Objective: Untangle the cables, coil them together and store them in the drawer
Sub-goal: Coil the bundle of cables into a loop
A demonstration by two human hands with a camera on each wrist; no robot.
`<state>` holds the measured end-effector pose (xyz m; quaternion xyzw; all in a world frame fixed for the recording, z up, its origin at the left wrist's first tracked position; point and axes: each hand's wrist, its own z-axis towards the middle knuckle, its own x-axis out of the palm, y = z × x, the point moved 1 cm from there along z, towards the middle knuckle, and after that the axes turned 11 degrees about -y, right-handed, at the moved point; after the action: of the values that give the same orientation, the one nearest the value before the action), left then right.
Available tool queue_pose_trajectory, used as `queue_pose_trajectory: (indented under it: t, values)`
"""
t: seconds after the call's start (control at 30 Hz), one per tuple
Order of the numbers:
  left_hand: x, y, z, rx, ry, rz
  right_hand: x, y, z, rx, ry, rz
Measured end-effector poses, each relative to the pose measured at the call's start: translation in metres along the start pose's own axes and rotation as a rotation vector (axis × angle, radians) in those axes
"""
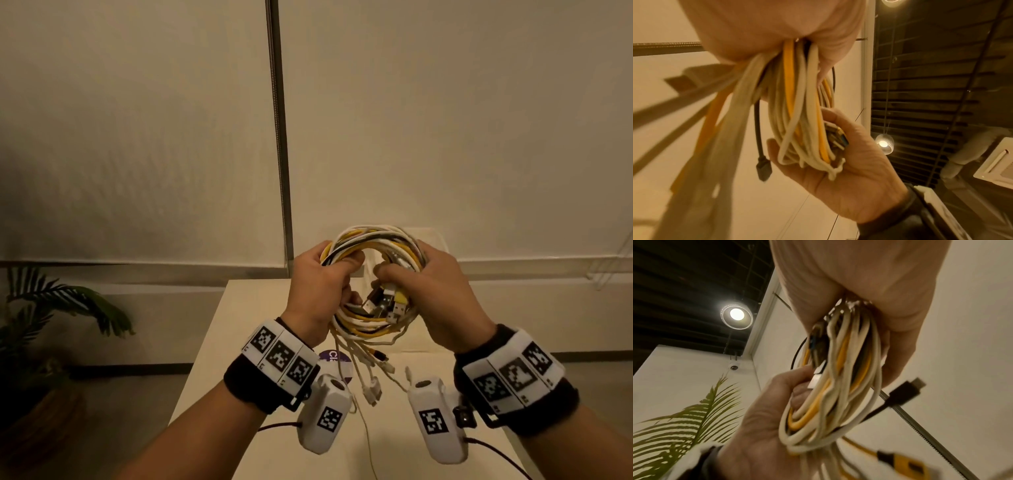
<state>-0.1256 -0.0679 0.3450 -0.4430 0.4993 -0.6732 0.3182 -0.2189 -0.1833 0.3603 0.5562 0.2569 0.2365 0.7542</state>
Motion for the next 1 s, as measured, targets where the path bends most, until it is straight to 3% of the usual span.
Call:
queue_pose_trajectory:
  t: [0.07, 0.13, 0.23, 0.33, 0.53, 0.7, 0.87, 1.0]
  values:
    - [-0.003, -0.003, 0.003, -0.016, 0.042, 0.079, -0.005, 0.003, 0.004, -0.019, 0.047, -0.086]
    - [-0.004, -0.005, 0.006, 0.014, 0.124, 0.212, -0.011, 0.014, 0.011, -0.144, 0.11, -0.293]
    - [-0.003, -0.009, 0.007, 0.078, 0.258, 0.458, -0.011, 0.031, 0.024, -0.34, 0.34, -0.696]
    - [-0.001, -0.014, 0.011, 0.048, 0.305, 0.508, 0.001, 0.028, 0.026, -0.339, 0.49, -0.752]
    - [-0.009, -0.017, 0.012, -0.003, 0.358, 0.302, -0.003, 0.018, 0.028, -0.251, 0.25, -0.453]
    - [-0.021, 0.013, 0.001, 0.078, 0.203, 0.167, -0.008, 0.017, 0.029, -0.226, 0.094, -0.314]
    - [-0.007, 0.024, -0.018, -0.027, 0.081, -0.179, -0.002, 0.005, 0.023, -0.197, -0.014, -0.242]
    - [-0.001, 0.029, -0.017, -0.014, -0.055, -0.144, -0.001, -0.006, 0.017, -0.132, -0.097, -0.152]
